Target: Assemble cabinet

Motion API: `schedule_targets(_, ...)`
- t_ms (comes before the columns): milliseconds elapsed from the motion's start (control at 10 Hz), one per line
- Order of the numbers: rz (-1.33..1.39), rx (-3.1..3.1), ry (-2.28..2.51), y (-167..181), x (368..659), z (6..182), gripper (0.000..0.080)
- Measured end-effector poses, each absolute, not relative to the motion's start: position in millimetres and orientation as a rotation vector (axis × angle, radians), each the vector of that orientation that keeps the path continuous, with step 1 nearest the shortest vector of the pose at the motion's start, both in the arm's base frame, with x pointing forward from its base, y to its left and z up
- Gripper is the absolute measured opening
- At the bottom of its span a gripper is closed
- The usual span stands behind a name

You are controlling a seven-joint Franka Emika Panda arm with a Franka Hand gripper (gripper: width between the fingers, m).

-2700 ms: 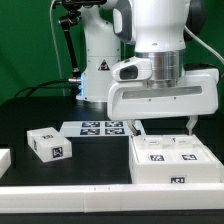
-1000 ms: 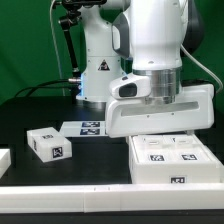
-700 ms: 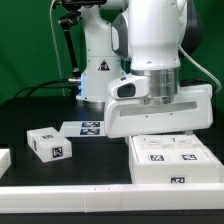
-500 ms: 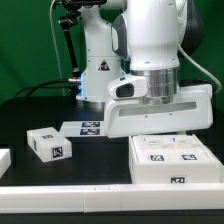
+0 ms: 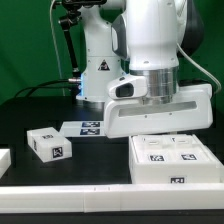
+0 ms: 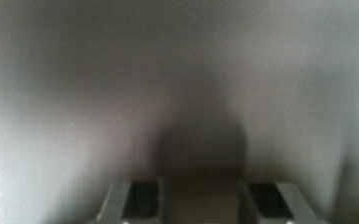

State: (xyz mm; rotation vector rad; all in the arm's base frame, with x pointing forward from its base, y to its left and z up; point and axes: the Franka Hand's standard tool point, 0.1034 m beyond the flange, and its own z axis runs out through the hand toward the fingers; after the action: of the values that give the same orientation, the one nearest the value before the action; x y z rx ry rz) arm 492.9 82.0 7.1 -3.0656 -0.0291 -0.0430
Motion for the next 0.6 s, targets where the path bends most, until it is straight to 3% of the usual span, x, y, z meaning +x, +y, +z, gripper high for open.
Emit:
schedule_targets(400, -0.043, -3.066, -0.032, 82.0, 492.7, 7.0, 0.0197)
schedule_targets(600, -0.002, -3.072, -0.073, 80.6, 490.8, 16.5, 0.0198)
